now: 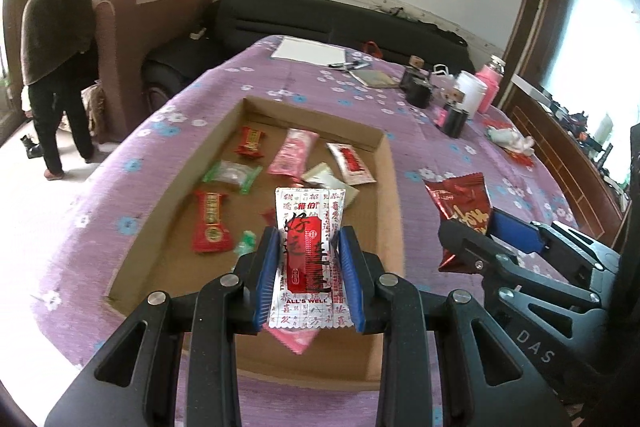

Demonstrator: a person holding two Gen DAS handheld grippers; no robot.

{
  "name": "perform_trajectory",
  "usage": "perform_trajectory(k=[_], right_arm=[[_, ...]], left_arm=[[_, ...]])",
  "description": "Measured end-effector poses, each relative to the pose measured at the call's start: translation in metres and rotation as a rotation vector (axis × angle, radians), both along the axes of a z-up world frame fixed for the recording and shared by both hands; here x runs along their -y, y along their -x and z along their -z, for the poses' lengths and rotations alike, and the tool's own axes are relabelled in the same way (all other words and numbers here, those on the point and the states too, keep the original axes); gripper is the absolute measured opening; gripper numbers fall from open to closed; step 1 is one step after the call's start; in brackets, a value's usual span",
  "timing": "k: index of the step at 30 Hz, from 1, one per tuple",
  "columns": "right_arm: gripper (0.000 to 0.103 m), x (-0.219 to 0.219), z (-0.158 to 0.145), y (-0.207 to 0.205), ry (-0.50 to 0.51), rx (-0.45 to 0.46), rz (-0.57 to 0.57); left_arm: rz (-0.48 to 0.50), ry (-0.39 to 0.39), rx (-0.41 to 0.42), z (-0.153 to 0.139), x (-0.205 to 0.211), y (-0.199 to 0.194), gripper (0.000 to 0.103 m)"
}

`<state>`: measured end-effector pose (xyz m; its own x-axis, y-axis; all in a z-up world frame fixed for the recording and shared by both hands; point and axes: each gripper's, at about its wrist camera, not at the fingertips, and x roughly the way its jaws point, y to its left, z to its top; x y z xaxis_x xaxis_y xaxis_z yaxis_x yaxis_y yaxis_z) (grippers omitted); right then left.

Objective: Organize snacks
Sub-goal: 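Carry the white-and-red packet and red snack bag over the box, then lower both snacks into the box and open both grippers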

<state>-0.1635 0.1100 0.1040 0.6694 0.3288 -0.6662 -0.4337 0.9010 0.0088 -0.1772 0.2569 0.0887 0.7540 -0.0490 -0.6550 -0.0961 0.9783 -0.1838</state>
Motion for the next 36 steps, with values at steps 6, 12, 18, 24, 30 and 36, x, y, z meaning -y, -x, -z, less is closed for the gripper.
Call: perform_trajectory(k=[6,12,18,24,30,36], right_arm=[[0.042,-0.018,0.001,0.0,0.011,-0.001,-0.031],[0.042,-0.031,0.003,-0.002,0.015,-0.008,-0.058],[0.042,-0.047,0.009,-0.005,-0.014,-0.037,-0.112],[0.042,-0.066,0.024,-0.016,-0.047,-0.1,-0.156],[0.042,-0.079,0.042,-0.029,-0.039,-0.156,-0.15],[0.042,-0.085,0.051,-0.041,-0.033,-0.178,-0.138]], left_arm=[[-0.032,0.01,-0.005,0.003,-0.018,0.001,0.028],[-0.066,0.02,-0.009,0.006,-0.037,0.002,0.028],[-0.123,0.036,-0.016,0.009,-0.062,0.003,0.028],[-0.141,0.04,-0.054,0.024,-0.073,-0.004,0.028],[-0.146,0.037,-0.084,0.035,-0.077,-0.016,0.028],[-0.143,0.039,-0.114,0.047,-0.077,-0.024,0.028]])
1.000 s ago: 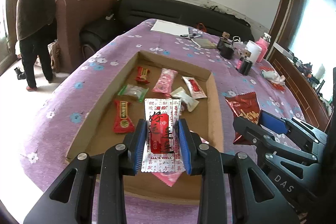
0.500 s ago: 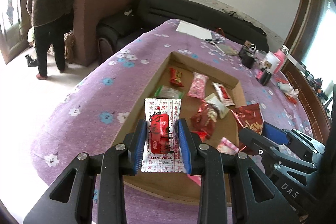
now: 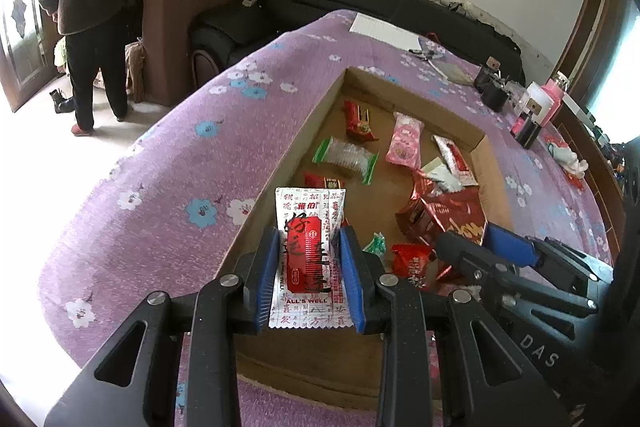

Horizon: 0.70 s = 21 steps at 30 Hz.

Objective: Organize snacks
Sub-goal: 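Lower both snacks into the box and open both grippers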

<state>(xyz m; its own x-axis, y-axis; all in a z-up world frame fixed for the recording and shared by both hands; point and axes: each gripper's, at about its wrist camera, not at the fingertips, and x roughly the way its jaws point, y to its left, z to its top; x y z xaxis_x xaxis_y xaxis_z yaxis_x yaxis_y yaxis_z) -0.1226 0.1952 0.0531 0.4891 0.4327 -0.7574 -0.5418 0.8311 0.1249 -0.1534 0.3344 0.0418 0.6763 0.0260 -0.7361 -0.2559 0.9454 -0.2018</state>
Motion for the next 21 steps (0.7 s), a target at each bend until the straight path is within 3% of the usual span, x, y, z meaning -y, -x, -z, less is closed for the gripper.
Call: perform_trajectory(k=[12,17,21], right_arm=[[0.042,-0.029,-0.004,-0.022,-0.01,-0.006,-0.055],[0.042,-0.043,-0.001,-0.035,-0.026,-0.046,-0.094],[0.045,-0.046,0.005,-0.042,-0.033,-0.085,-0.103]], left_arm=[[-0.003,0.02,-0.023,0.012,0.0,-0.005,0.029],[-0.017,0.045,-0.003,0.012,-0.004,-0.002,0.028],[-0.025,0.06,0.011,0.01,-0.006,0.0,0.034]])
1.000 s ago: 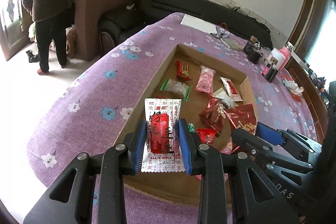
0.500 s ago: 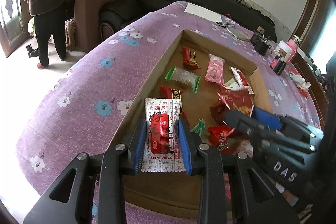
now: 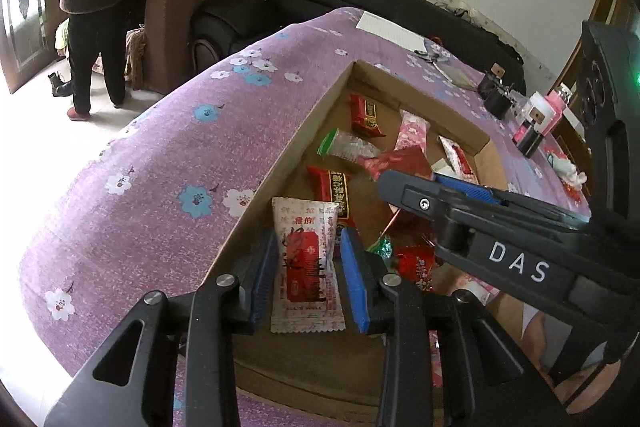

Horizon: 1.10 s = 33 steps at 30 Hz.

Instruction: Organize snacks

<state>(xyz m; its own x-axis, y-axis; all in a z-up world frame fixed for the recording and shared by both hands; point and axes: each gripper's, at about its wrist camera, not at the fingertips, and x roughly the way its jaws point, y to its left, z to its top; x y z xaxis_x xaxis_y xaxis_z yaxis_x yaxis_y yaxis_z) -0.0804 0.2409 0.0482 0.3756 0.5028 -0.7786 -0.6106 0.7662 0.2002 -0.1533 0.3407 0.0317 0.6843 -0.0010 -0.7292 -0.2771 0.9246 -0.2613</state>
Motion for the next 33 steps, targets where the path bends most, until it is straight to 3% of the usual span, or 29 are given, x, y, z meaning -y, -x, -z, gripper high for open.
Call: perform_trajectory(k=[3,5,12,15,20,22,23,26,33], right_arm=[[0.045,0.002,-0.002,0.001,-0.009,0.005,0.0],[0.045,0.003,-0.003,0.001,-0.015,0.007,-0.002],[0.046,0.017,-0.018,0.009,-0.053,0.038,0.018],[0.052,0.03,-0.028,0.016,-0.067,0.072,0.037],[0.058,0.059,-0.041,0.032,-0.085,0.132,0.088],[0.061,0.071,-0.044,0.038,-0.087,0.156,0.117],[0.062,0.077,-0.044,0.041,-0.089,0.165,0.13],[0.065,0.095,-0.046,0.05,-0.098,0.188,0.17],[0.067,0.138,-0.05,0.069,-0.089,0.255,0.272]], left_arm=[[0.004,0.008,0.014,-0.003,0.001,0.002,0.053],[0.004,-0.005,0.025,-0.007,0.005,0.004,0.056],[-0.001,-0.052,0.047,-0.02,0.016,0.009,0.057],[-0.017,-0.077,0.055,-0.025,0.021,0.013,0.064],[-0.052,-0.186,0.083,-0.038,0.039,0.023,0.065],[-0.062,-0.222,0.092,-0.043,0.047,0.026,0.07],[-0.066,-0.235,0.094,-0.045,0.049,0.027,0.077],[-0.07,-0.289,0.098,-0.048,0.062,0.031,0.079],[-0.053,-0.318,0.107,-0.055,0.085,0.036,0.082]])
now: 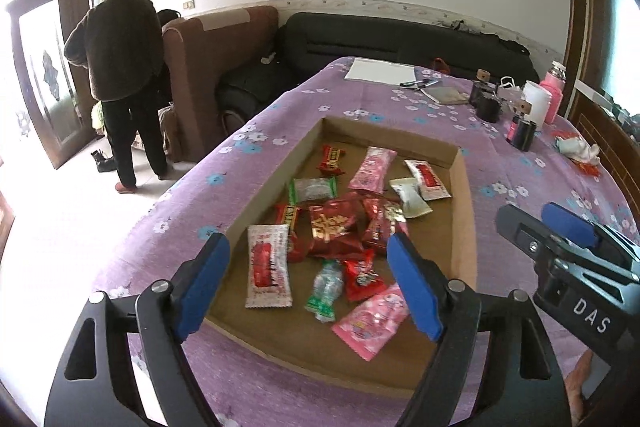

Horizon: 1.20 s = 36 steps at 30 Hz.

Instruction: Organize snacks

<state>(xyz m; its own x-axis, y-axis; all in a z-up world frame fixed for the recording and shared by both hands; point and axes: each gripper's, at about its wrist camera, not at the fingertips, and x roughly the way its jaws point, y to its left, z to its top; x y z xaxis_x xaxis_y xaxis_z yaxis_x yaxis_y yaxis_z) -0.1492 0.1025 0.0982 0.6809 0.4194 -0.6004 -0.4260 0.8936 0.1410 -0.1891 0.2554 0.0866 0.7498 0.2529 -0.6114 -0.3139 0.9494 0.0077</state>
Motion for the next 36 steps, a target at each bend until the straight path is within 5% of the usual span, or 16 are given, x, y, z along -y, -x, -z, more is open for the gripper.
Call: perform_trajectory(k=[23,29,33,36], right_arm=[[0.075,0.068,0.021,0.019,0.032,0.009,0.172],[0.075,0.069,0.024,0.018,0.047,0.015,0.172],[0.075,0.065,0.025,0.019,0.06,0.027,0.165],[0.076,0.061,0.025,0.02,0.07,0.036,0.155]], left_arm=[[0.074,-0.016,-0.077,0.011,0.057,-0.007,0.082],[0.019,-0.01,0.003,0.001,0.05,0.0,0.082],[-0.069,-0.027,0.132,-0.015,0.04,0.017,0.083],[-0.13,-0.025,0.236,-0.028,0.031,0.032,0.101]])
